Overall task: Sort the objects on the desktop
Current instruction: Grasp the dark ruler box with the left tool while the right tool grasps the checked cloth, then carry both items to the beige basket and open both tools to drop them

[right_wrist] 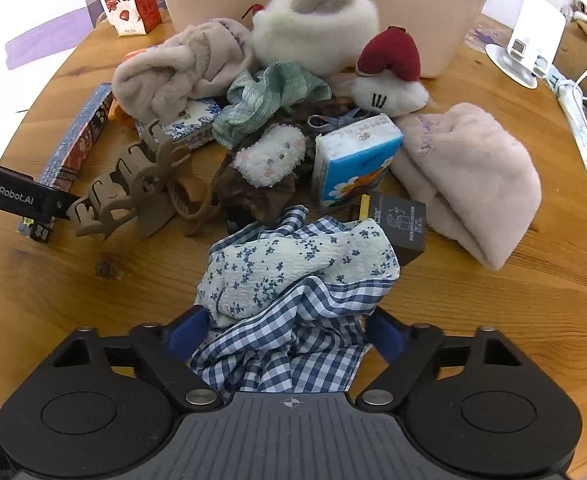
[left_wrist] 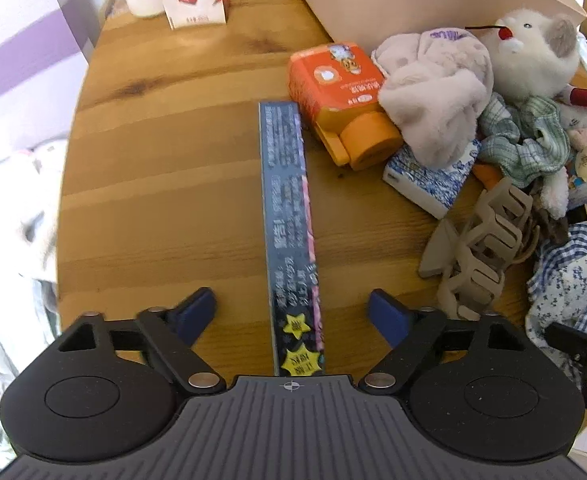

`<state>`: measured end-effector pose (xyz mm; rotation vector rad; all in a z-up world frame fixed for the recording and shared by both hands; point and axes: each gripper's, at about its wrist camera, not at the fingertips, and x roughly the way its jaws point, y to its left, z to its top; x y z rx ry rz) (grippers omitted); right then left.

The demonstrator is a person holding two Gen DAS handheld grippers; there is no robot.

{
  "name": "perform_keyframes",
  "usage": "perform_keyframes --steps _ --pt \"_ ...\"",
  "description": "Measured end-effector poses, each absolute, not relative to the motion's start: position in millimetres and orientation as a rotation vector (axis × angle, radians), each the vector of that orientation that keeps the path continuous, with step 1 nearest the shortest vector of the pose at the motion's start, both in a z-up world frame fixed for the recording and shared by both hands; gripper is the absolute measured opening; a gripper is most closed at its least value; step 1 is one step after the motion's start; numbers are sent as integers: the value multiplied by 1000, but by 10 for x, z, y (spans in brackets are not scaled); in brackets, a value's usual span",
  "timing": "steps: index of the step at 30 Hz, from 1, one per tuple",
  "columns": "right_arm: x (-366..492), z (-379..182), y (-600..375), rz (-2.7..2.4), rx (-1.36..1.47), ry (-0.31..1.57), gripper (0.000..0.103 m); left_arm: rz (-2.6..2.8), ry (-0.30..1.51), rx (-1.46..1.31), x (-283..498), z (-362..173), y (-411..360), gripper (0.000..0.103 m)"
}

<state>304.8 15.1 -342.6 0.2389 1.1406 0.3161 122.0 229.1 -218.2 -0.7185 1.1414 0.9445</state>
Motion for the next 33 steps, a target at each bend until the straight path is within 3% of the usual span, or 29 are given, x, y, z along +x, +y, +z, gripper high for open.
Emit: perform_keyframes --steps 2,4,6,9,13,33 --pt "3037 -3424 161 321 243 1145 72 951 1136 -682 1249 -2152 2261 59" --pt "3026 -3412 173 338 238 1142 57 958 1127 -676 1253 -2127 2252 39" --pt "3023 -3400 170 352 237 1138 43 968 1119 -681 1242 -2108 2251 26" --pt "3017 -3381 129 360 252 1130 26 991 1111 -693 1225 -2092 2235 24" --pt "2964 -3331 33 379 278 1102 20 1019 1097 -701 1223 -2069 2227 23" --pt "2925 -2709 -782 395 231 919 19 1135 947 -695 1133 -1223 2226 23"
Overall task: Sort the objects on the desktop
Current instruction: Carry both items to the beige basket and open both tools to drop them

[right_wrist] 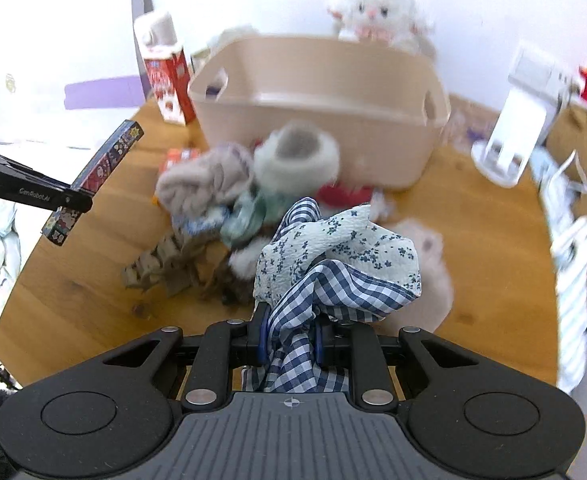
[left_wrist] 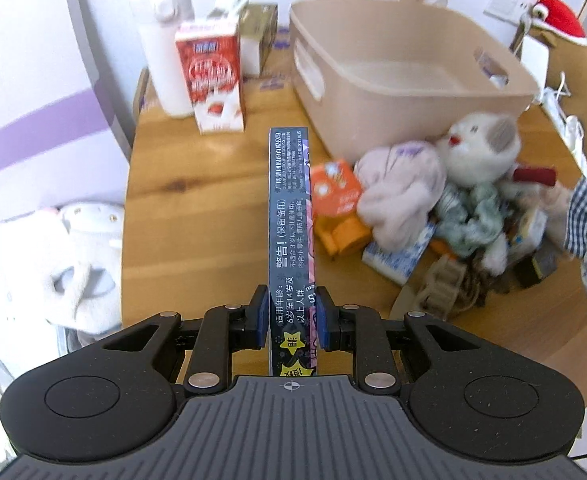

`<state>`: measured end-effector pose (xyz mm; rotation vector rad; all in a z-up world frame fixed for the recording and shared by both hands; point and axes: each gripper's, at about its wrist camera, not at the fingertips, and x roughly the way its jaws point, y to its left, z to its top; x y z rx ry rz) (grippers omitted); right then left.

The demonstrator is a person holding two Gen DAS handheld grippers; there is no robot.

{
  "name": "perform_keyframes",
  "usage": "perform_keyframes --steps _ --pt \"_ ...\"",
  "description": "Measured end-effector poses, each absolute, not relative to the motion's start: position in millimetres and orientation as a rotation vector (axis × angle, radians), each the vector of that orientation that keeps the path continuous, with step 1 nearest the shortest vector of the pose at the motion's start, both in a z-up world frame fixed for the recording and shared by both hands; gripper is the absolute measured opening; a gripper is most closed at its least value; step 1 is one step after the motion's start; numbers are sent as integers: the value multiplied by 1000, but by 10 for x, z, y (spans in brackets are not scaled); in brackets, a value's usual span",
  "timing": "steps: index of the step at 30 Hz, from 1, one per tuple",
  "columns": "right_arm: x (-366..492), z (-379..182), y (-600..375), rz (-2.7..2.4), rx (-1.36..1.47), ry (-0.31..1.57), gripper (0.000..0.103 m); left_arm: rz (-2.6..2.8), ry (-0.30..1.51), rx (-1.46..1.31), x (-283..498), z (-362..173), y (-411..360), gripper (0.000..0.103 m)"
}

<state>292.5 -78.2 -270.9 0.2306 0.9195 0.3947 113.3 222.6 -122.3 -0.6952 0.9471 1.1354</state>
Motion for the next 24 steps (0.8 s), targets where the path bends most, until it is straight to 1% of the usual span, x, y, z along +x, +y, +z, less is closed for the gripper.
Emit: perform_keyframes --steps 8,15,21,24 --pt "3300 -2427 -1184 368 184 817 19 1195 876 -625 1396 -779 2450 23" --pt "3723 -2332 -1379 363 202 742 19 1248 831 -550 1724 -504 2800 23" --pt "4113 -2298 -1512 370 196 699 19 1324 803 -536 2031 -400 3137 23" --pt "4328 -2272 -1583 372 190 678 19 1327 786 -573 2150 -413 3309 23"
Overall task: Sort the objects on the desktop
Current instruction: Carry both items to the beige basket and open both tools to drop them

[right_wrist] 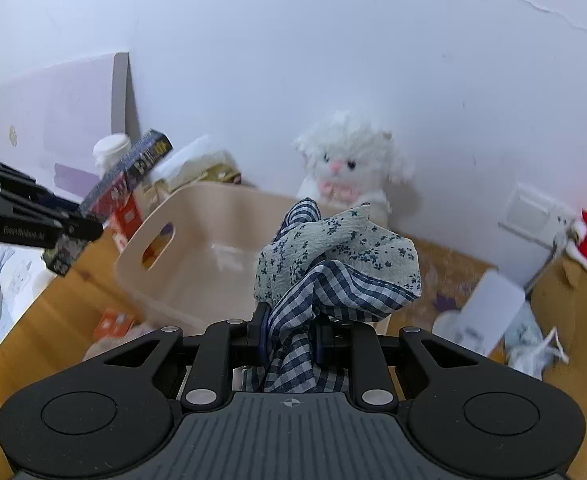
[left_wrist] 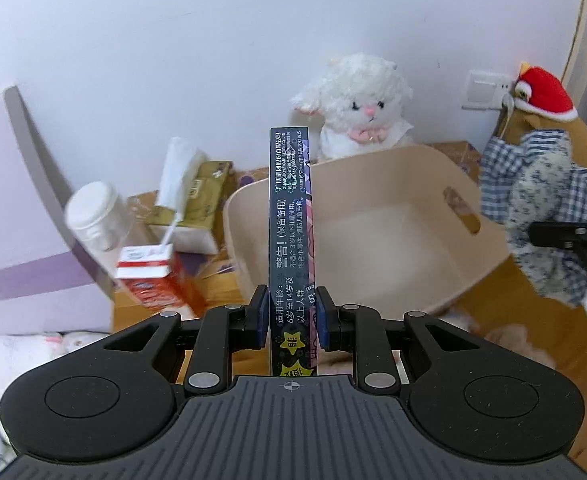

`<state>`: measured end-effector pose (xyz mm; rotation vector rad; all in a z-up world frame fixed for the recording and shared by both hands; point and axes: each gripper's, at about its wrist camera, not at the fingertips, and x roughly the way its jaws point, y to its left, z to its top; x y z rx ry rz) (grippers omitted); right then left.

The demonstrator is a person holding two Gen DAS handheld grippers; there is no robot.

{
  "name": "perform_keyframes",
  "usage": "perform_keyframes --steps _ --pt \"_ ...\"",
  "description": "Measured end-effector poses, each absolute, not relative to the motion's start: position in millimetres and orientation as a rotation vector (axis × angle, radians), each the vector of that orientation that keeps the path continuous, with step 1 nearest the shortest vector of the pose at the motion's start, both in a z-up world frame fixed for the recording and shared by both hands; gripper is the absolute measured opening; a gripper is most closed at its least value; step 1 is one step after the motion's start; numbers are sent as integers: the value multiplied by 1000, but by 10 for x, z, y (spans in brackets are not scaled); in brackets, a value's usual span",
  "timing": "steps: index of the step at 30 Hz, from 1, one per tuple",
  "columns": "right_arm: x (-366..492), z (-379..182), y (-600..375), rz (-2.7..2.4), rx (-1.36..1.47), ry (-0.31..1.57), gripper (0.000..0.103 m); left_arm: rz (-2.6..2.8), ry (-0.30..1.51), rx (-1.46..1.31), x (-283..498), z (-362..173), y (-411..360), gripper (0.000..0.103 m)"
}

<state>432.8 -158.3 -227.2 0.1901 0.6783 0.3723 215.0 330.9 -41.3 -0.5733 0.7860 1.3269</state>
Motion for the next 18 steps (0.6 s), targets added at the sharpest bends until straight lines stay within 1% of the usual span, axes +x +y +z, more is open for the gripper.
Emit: perform_keyframes --steps 4,7,13,18 --pt "4627 -2284 -1639 381 186 662 19 1351 808 -582 2344 -502 3580 23" --pt "4861 -2359 -1630 399 200 671 20 1356 822 -651 2424 -657 3783 23" --pt "5214 -2648 -1456 434 226 734 20 1385 901 -739 2562 -1013 4128 23" --pt "5404 -2908 -1347 458 240 827 20 1399 967 -833 2585 -1274 4264 23"
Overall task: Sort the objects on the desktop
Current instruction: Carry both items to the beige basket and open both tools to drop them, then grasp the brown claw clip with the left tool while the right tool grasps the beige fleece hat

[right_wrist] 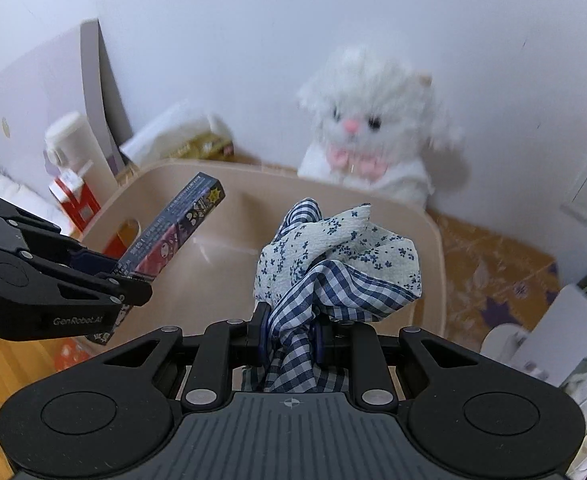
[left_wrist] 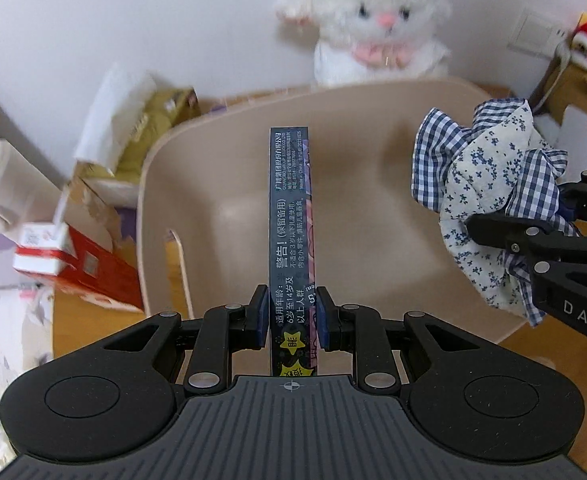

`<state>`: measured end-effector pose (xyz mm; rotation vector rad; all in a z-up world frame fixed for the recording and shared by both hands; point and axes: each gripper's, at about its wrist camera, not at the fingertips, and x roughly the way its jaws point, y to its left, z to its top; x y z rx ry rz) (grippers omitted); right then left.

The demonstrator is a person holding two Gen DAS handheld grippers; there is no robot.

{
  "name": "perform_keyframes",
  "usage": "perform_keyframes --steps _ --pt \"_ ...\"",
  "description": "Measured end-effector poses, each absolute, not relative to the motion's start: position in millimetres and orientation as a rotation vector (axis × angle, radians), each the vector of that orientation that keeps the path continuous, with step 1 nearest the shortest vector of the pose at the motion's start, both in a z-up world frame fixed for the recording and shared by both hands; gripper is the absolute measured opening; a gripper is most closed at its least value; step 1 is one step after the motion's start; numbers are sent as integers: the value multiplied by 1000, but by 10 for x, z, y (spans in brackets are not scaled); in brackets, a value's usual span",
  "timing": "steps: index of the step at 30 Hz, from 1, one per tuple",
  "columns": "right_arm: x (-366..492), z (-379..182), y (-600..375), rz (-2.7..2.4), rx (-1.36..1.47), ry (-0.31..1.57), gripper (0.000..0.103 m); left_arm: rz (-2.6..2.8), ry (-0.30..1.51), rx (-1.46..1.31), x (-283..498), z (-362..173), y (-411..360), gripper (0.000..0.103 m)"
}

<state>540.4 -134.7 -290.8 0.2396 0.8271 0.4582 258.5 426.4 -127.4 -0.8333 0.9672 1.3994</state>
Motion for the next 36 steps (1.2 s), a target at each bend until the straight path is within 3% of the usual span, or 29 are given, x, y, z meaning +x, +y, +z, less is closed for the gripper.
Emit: perform_keyframes --steps 3,5,6,8,10,16,19,28,36 --pt "5427 -3006 -1312 476 232 860 23 1394 972 -859 2567 -1351 4272 23" --pt "5432 -3037 -1308 473 228 874 33 1392 954 -886 2543 -1364 4260 24" --pt "5430 -3051 -1316 467 226 880 42 1388 950 -893 2552 -1364 4271 27" --pt "5420 -3064 -1344 453 230 889 47 1386 950 -888 2567 -1354 4263 40" --pt "5386 -3058 -1381 449 231 889 57 1407 949 -869 2582 -1320 4239 60" --pt "5232 -2937 -1517 407 237 850 88 1450 911 -853 2555 -1174 4135 78" --pt "5150 -2857 -1595 378 263 838 103 1442 872 -865 2505 -1090 4046 79" --pt "4749 -2639 -1812 350 305 775 103 1442 838 -796 2423 -786 3602 79" --pt "4252 -2816 -1859 363 229 804 103 1399 813 -833 2254 -809 3057 80"
